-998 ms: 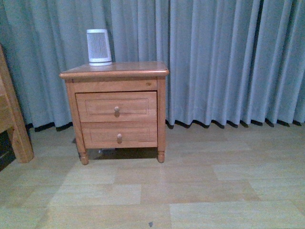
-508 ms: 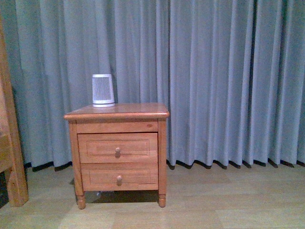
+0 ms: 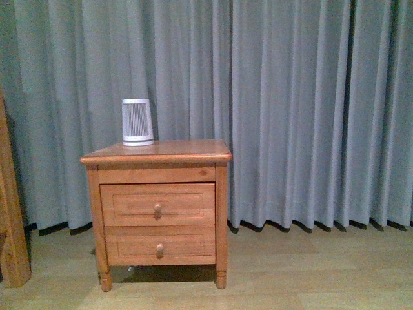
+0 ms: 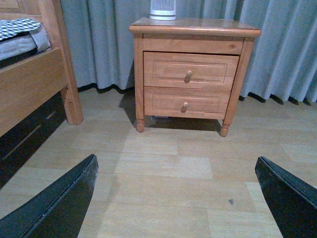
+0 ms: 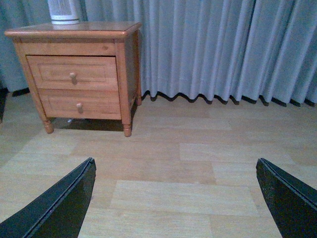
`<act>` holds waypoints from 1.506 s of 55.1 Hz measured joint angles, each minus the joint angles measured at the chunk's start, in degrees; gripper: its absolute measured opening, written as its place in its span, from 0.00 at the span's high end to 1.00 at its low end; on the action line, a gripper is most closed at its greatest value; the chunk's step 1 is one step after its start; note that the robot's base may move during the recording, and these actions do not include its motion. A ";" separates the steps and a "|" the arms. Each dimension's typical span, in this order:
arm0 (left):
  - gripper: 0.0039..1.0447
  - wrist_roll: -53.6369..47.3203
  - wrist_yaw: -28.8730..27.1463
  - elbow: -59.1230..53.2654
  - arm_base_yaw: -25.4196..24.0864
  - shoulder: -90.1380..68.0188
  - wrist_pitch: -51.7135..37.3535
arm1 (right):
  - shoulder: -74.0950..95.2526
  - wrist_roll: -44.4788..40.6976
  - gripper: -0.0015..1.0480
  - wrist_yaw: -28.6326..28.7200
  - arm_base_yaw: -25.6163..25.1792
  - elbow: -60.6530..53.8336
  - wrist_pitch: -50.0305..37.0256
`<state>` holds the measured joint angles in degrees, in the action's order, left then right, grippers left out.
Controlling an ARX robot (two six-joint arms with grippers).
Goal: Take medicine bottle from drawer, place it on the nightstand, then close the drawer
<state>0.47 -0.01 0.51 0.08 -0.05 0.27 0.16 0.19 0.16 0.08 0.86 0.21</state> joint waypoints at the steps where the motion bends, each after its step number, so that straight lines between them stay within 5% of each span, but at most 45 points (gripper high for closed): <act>1: 0.06 0.00 0.00 0.00 0.00 0.00 0.00 | 0.00 0.00 0.07 0.00 0.00 0.00 0.00; 68: 0.06 0.00 0.00 0.00 0.00 0.02 0.00 | 0.00 0.00 0.07 -0.02 0.00 0.00 0.00; 76: 0.06 8.48 18.62 9.03 -5.09 -18.01 8.66 | 0.00 0.00 0.07 -0.02 0.02 0.00 0.00; 83: 0.06 11.69 18.10 21.46 -2.82 -39.52 -7.06 | 0.00 0.00 0.07 -0.07 0.00 0.00 0.00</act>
<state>12.16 18.09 21.98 -2.74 -39.57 -6.79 0.16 0.19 0.10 0.08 0.86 0.21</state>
